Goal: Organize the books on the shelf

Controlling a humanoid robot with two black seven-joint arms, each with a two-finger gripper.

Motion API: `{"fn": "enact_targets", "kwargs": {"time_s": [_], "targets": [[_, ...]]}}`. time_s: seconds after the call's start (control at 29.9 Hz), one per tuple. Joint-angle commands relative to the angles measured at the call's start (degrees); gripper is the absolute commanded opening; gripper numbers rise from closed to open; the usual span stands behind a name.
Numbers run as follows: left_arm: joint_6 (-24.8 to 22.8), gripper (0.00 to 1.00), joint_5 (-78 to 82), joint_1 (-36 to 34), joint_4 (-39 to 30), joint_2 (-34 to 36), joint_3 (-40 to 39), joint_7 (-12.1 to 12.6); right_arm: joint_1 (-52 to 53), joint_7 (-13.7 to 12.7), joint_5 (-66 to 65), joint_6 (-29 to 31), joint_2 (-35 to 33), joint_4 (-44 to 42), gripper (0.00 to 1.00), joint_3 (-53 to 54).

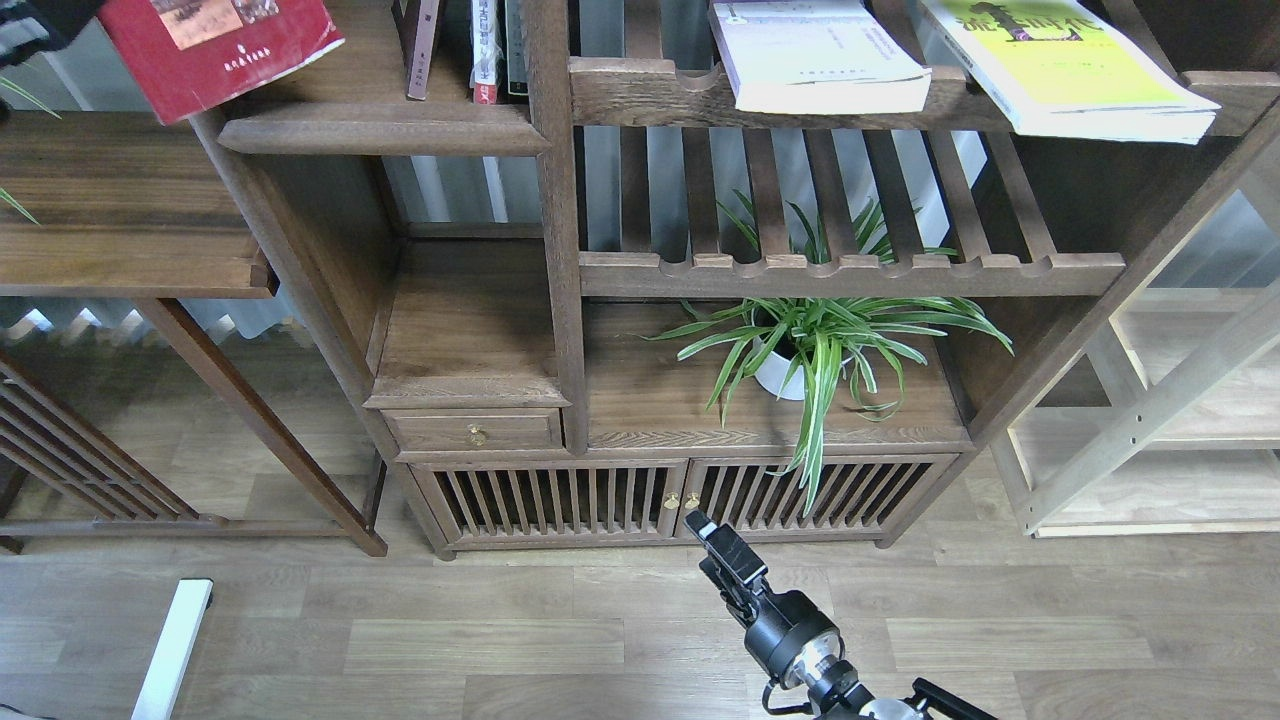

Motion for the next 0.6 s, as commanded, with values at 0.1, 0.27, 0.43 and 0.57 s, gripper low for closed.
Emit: {"fn": "enact_targets", "kwargs": {"time_s": [0.1, 0.27, 0.43, 0.57], "targets": [[3.04, 0.0, 0.93, -1.34, 0.54, 0.03, 2.87, 0.0, -1.58, 0.0, -0.77, 0.0, 0.0, 1.06, 1.0, 0.23], [5.06, 0.0, 2.08, -1.86, 0.63, -0.14, 3.93, 0.0, -2.02, 0.0, -0.77, 0.0, 0.0, 1.41, 1.0, 0.31], [7.79, 0.0, 2.08, -4.67, 0.72, -0.32, 7.78, 0.0, -2.02, 0.0, -0.86, 0.0, 0.0, 1.85, 1.0, 0.23], [10.08, 0.0, 2.08, -7.22, 1.42, -0.41, 12.18, -0.66, -2.02, 0.0, -0.86, 0.0, 0.0, 1.94, 1.0, 0.31]]}}
